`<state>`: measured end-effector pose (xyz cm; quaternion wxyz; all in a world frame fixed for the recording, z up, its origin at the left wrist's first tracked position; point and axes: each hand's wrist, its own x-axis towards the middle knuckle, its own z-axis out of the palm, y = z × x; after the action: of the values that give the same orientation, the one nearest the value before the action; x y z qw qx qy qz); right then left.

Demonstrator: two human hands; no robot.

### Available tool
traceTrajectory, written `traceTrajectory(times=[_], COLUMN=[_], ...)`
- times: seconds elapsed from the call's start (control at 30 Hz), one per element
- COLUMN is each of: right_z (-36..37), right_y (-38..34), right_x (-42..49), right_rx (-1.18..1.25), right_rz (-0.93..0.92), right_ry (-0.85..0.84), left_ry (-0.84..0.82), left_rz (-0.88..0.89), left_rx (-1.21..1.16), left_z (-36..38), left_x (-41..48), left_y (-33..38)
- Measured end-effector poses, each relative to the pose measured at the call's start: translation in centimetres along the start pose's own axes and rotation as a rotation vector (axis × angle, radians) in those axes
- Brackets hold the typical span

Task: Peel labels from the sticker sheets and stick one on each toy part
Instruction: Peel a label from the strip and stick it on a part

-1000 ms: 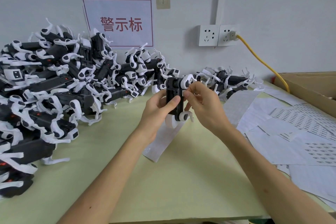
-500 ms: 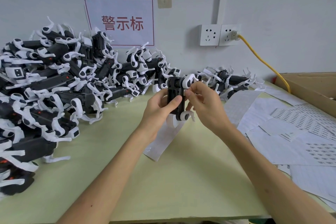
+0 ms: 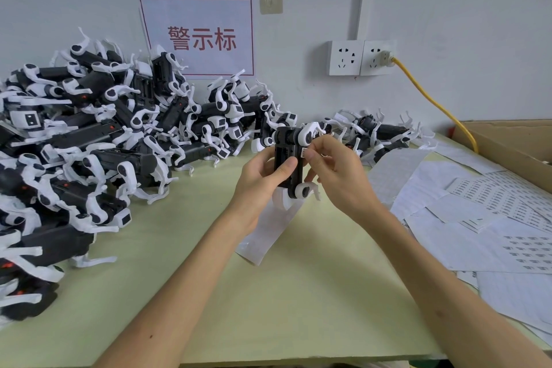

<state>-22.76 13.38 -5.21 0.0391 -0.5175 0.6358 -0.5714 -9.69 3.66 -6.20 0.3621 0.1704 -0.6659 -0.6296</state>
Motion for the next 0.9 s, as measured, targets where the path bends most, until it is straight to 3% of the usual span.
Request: traceTrajectory(times=[0.9], right_z=[0.24], right_y=[-0.15], right_x=[0.02], right_rx=[0.016], right_rz=[0.019], right_ry=[0.023], left_ry=[-0.027], left_rz=[0.069], left_rx=[-0.014], left_z=[0.16], left_x=[0.02], left_y=[-0.21])
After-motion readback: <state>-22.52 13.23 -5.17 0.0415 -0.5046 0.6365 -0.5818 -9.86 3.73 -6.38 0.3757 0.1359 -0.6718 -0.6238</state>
